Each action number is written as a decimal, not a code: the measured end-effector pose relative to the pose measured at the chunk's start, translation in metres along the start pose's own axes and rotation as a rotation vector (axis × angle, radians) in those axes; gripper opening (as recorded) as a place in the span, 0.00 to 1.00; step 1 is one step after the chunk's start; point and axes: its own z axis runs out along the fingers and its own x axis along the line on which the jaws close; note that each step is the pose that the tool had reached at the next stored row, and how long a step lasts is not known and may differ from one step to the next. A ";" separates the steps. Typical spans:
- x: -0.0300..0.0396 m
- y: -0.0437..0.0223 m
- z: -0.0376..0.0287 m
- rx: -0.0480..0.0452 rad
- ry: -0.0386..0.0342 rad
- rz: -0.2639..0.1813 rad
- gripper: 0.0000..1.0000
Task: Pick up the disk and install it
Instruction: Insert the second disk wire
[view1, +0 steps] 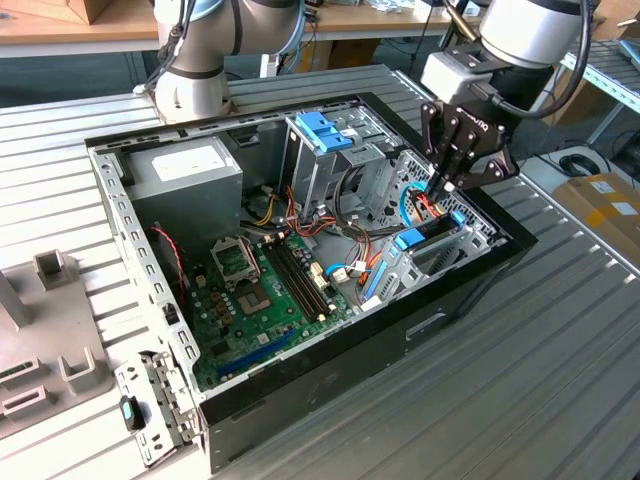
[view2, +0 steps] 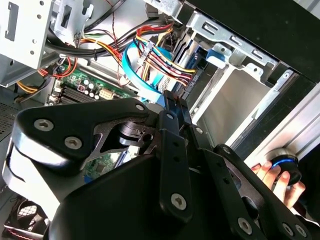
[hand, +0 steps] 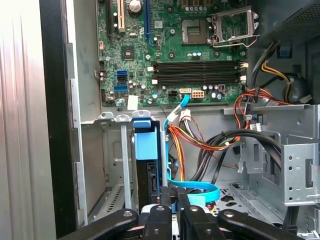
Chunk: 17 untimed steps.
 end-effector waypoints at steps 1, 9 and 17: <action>0.0005 0.0003 0.0000 0.0000 -0.0001 0.000 0.16; 0.0055 0.0022 0.0003 0.0000 0.0000 0.000 0.16; 0.0109 0.0032 0.0011 0.0000 -0.0001 0.000 0.16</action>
